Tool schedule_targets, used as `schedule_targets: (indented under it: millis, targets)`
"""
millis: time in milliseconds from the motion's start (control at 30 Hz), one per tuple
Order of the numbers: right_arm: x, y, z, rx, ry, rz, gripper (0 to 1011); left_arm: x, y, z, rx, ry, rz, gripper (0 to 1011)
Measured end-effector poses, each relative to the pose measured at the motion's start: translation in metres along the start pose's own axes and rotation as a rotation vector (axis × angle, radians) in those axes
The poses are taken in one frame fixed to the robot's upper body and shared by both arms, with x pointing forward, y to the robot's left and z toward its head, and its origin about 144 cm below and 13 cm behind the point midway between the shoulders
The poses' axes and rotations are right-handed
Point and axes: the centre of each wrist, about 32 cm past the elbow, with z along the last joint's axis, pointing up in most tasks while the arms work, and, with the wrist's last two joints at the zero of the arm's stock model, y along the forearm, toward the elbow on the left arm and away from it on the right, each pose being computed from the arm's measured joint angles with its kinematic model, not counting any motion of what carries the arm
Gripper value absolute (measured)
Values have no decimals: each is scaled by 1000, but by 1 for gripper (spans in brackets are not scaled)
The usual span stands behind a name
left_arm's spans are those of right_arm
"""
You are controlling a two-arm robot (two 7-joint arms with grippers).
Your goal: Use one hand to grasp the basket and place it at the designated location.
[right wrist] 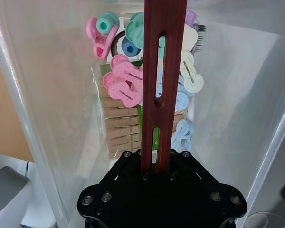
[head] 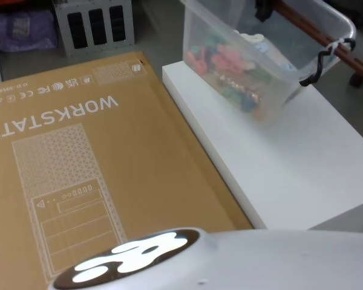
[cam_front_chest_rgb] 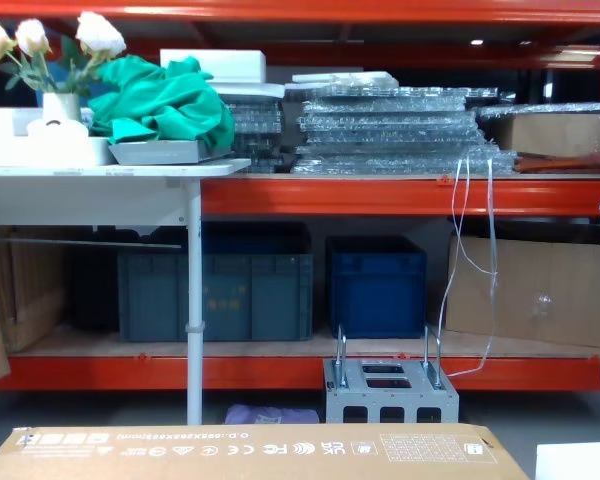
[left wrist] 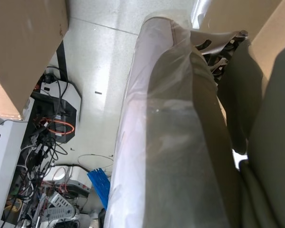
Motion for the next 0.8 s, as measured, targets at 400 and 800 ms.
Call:
schedule_targets:
  millis: [400, 800]
  targets:
    - [30, 11, 33, 29, -177, 11, 98, 0, 0, 0, 0, 0, 0, 0]
    - [42, 20, 60, 57, -299, 33, 98, 0, 0, 0, 0, 0, 0, 0]
